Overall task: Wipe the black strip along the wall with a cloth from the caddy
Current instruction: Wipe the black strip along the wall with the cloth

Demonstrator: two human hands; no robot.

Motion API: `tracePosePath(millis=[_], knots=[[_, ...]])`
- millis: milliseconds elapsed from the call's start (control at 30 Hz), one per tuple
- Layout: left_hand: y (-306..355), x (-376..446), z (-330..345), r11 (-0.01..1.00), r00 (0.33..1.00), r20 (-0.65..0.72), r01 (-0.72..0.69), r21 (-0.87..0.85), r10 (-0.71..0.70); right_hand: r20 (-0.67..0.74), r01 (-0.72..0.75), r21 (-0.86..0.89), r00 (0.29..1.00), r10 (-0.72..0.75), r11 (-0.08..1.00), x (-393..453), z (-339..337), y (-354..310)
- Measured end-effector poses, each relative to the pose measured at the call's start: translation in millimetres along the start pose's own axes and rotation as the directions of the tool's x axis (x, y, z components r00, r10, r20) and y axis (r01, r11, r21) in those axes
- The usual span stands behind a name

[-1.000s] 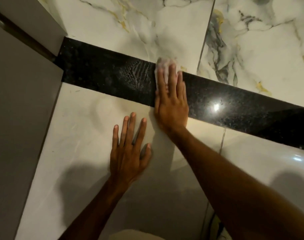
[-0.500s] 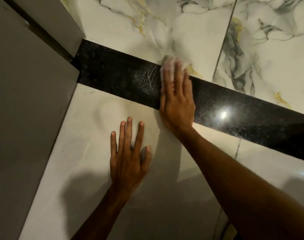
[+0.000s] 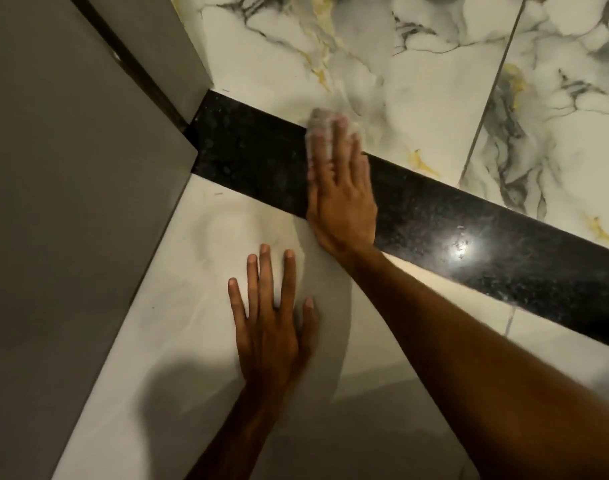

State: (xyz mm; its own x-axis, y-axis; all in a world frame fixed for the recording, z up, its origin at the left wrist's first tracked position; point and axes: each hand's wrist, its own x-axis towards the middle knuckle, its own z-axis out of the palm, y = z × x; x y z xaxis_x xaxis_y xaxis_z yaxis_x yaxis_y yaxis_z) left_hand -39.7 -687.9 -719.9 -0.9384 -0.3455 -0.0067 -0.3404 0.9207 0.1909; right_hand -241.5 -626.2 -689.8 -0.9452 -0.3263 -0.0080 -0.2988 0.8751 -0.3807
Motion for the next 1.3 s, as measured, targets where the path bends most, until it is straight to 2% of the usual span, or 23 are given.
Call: tracePosePath(millis=[67, 133, 200, 233, 300, 367, 433, 500, 567, 633, 700, 800, 900, 933, 1000, 1067, 1200, 1233, 1300], knots=[[-1, -2, -3, 0.999, 1.000, 0.008, 0.021, 0.044, -0.022, 0.084, 0.184, -0.003, 0.980, -0.183, 0.983, -34, -3, 3], [-2, -1, -8, 0.999, 1.000, 0.009, 0.001, 0.050, -0.002, 0.154, 0.240, -0.034, 0.961, -0.232, 0.970, -84, -17, 21], [-11, 3, -17, 1.000, 0.999, 0.032, -0.026, 0.003, 0.026, 0.177, 0.172, -0.064, 0.971, -0.158, 0.983, -116, -35, 46], [-18, 5, -20, 0.999, 0.999, 0.035, -0.034, -0.019, 0.035, 0.150, 0.089, -0.075, 0.986, -0.077, 0.993, -116, -40, 55], [-34, 4, -24, 1.000, 1.000, 0.018, -0.016, -0.021, 0.016, 0.054, -0.093, -0.090, 0.994, 0.098, 0.992, -92, -38, 54], [-45, 3, -21, 1.000, 1.000, -0.009, 0.016, 0.003, -0.016, -0.039, -0.201, -0.069, 0.979, 0.199, 0.977, -49, -25, 34], [-48, 2, -13, 0.998, 0.999, -0.041, 0.024, 0.049, -0.022, -0.050, -0.141, -0.056, 0.989, 0.138, 0.988, -7, -5, 8], [-48, 1, -8, 0.999, 0.998, -0.062, 0.015, 0.051, -0.012, 0.011, 0.063, -0.060, 0.998, -0.062, 0.996, 11, 6, -8], [-47, 0, -10, 0.998, 0.998, -0.059, 0.011, 0.062, -0.008, 0.104, 0.245, -0.069, 0.966, -0.238, 0.967, -1, 2, -7], [-46, 4, -18, 0.997, 0.999, -0.038, 0.021, 0.072, -0.018, 0.181, 0.324, -0.089, 0.935, -0.305, 0.942, -33, -14, 8], [-43, 9, -22, 0.999, 1.000, -0.015, 0.023, 0.039, -0.023, 0.175, 0.289, -0.115, 0.948, -0.267, 0.950, -60, -31, 33], [-42, 18, -19, 1.000, 1.000, -0.011, 0.024, 0.003, -0.024, 0.120, 0.117, -0.180, 0.988, -0.097, 0.977, -46, -36, 51], [-43, 18, -10, 0.999, 0.999, -0.032, 0.013, 0.036, -0.012, 0.019, -0.015, -0.124, 1.000, 0.017, 0.992, 4, -16, 18], [-45, 18, -7, 1.000, 0.999, -0.042, 0.009, 0.027, -0.008, 0.010, -0.014, -0.093, 1.000, 0.015, 0.996, 20, -6, -1], [-44, 18, -3, 1.000, 0.998, -0.065, 0.014, -0.001, -0.014, 0.063, 0.111, -0.064, 0.992, -0.107, 0.992, 40, 12, -36], [-45, 17, -2, 1.000, 0.998, -0.067, 0.019, -0.007, -0.019, 0.146, 0.274, -0.046, 0.953, -0.265, 0.961, 31, 19, -55], [-45, 17, -7, 0.999, 1.000, -0.004, 0.016, 0.034, -0.016, 0.260, 0.460, -0.085, 0.867, -0.426, 0.884, -31, -2, -10], [-45, 17, -8, 0.999, 1.000, 0.002, 0.027, 0.026, -0.027, 0.256, 0.467, -0.119, 0.867, -0.427, 0.876, -43, -10, 7], [-44, 19, -10, 0.999, 1.000, 0.004, 0.031, 0.027, -0.031, 0.214, 0.358, -0.156, 0.922, -0.323, 0.920, -52, -23, 27]])
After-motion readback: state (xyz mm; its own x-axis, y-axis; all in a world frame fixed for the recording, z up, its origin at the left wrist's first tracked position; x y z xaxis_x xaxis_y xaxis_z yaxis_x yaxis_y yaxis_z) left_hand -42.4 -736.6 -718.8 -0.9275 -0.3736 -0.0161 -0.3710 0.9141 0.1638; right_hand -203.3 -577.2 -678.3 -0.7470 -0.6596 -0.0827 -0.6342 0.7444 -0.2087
